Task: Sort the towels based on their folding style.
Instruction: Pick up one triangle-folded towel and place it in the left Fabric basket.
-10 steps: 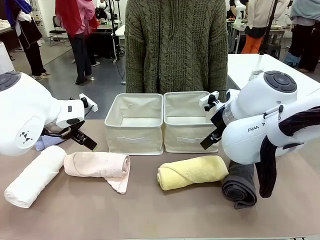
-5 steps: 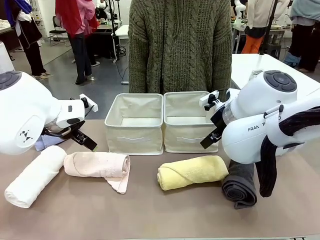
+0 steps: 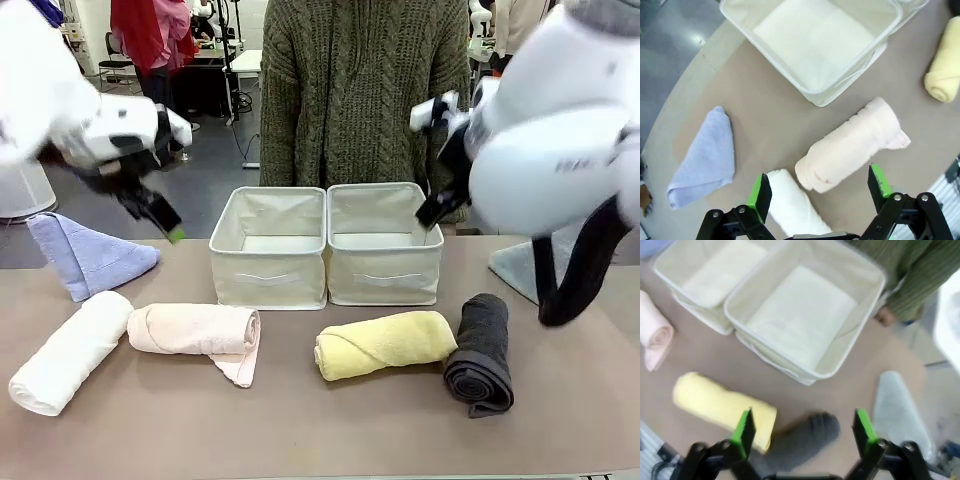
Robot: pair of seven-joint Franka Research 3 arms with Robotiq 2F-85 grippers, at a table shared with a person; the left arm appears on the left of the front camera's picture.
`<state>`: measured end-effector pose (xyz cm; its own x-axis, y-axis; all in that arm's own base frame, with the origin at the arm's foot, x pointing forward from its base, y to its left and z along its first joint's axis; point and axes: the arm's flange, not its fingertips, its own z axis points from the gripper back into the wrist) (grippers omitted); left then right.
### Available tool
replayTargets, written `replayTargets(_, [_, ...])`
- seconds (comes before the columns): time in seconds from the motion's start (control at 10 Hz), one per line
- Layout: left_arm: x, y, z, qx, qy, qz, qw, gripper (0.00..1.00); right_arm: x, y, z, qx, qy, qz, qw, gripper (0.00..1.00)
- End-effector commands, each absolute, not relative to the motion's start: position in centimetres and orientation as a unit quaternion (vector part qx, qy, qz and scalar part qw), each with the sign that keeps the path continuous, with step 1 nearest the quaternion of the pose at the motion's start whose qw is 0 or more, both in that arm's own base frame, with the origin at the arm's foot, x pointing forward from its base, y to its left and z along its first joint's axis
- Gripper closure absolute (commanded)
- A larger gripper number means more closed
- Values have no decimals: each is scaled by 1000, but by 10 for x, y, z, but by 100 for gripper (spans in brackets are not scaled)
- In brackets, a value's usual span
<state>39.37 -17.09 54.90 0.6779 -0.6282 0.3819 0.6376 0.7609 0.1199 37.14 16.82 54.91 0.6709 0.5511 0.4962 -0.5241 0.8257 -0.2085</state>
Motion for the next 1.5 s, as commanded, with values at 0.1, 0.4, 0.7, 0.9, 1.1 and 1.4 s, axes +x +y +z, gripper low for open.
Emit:
replayTargets(0.1, [410,-187,614,-3,-194,-358,914,0,357,171,629,9,-252,298,921,0])
replayTargets(0.4, [398,-188,628,-7,-199,-359,912,0,346,171,645,0,-264,291,920,0])
replayTargets(0.7, [398,-188,628,-7,-199,-359,912,0,346,171,645,0,-264,291,920,0])
replayTargets(0.9, [400,-190,631,-2,-198,-358,913,0,344,172,650,-2,-259,293,920,0])
replayTargets(1.1, [432,-133,639,-132,-203,-389,889,0,354,117,666,155,-259,337,892,0])
replayTargets(1.4, [456,-55,644,-269,-242,-397,844,0,370,6,663,313,-313,326,835,0])
